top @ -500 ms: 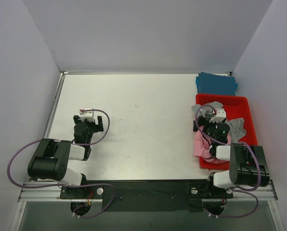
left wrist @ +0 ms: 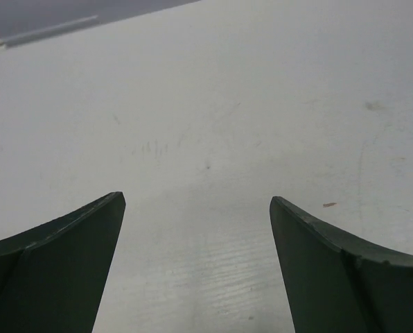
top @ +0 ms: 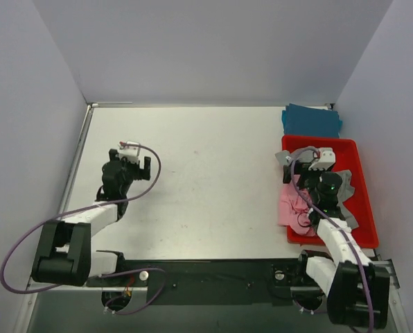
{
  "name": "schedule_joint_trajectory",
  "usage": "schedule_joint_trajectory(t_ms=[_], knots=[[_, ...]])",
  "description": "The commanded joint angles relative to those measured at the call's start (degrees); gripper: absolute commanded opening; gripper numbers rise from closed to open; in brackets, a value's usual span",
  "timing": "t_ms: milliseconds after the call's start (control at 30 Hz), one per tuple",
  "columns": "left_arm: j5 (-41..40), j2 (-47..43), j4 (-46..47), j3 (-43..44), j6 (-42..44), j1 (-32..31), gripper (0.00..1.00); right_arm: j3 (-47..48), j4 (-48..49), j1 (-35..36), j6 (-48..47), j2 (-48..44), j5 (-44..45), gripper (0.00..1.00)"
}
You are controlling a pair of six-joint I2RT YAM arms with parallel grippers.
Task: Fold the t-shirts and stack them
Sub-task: Grab crumpled tshirt from bin with the right arm
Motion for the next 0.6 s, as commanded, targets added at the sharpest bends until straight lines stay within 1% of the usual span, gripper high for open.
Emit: schedule_joint_trajectory(t_ms=[0, 33, 67, 100, 133, 167, 200, 233, 267, 300, 333, 367, 400, 433, 467, 533, 567], knots=[[19.46, -6.44, -27.75, 20.15, 11.57, -0.72, 0.97, 12.23, -24.45, -0.2, 0.09, -10.36, 5.13, 1.0], [19.66, -5.66, -30.79, 23.43, 11.67, -1.25, 0.97, 15.82, -30.23, -0.2, 1.84, -11.24, 9.75, 1.0], [19.06, -4.34, -37.09, 28.25, 11.07, -1.69, 0.97, 17.34, -32.38, -0.29, 3.77, -11.69, 12.24, 1.0], [18.44, -3.29, -40.02, 31.52, 10.28, -2.22, 0.97, 20.57, -36.84, -0.38, 7.09, -12.3, 17.22, 1.0], [18.44, -1.27, -47.62, 37.38, 10.01, -2.57, 0.97, 22.0, -39.06, -0.73, 9.21, -12.39, 18.4, 1.0], [18.52, 0.05, -51.96, 40.14, 10.09, -3.01, 0.97, 25.4, -42.47, -1.95, 10.89, -11.96, 18.07, 1.0], [18.44, 2.68, -59.31, 46.69, 9.74, -3.1, 0.97, 27.35, -44.33, -2.57, 11.6, -11.26, 16.67, 1.0], [18.96, 3.92, -64.0, 49.54, 9.74, -3.62, 0.97, 30.68, -48.88, -3.71, 13.52, -9.08, 14.92, 0.97], [19.31, 6.72, -72.22, 56.01, 10.09, -3.71, 0.97, 33.23, -51.36, -3.98, 14.33, -7.31, 14.55, 0.96], [19.49, 8.05, -75.87, 59.47, 10.01, -4.24, 0.97, 37.7, -56.69, -4.42, 15.64, -4.34, 13.59, 0.92], [20.1, 11.02, -83.57, 65.24, 10.0, -4.42, 0.97, 39.66, -59.27, -4.51, 15.91, -2.22, 12.8, 0.87], [22.28, 12.27, -87.12, 68.7, 10.09, -4.59, 0.97, 43.85, -65.3, -4.51, 16.26, 1.54, 11.4, 0.79], [23.0, 14.98, -93.51, 74.13, 10.01, -4.59, 0.97, 45.55, -68.05, -4.51, 16.7, 3.15, 10.77, 0.72], [23.7, 15.96, -96.1, 76.09, 9.48, -4.59, 0.97, 48.61, -74.17, -4.51, 17.75, 6.38, 10.07, 0.68], [24.14, 17.63, -100.39, 79.16, 8.26, -4.42, 0.97, 49.42, -78.41, -4.42, 18.72, 7.55, 9.45, 0.64], [25.11, 18.78, -104.37, 80.42, 6.5, -4.42, 0.97, 48.65, -79.77, -3.81, 19.6, 8.87, 6.21, 0.61], [25.64, 18.79, -105.34, 78.85, 5.36, -4.42, 0.97, 46.73, -79.51, -2.41, 20.48, 8.61, 6.28, 0.61]])
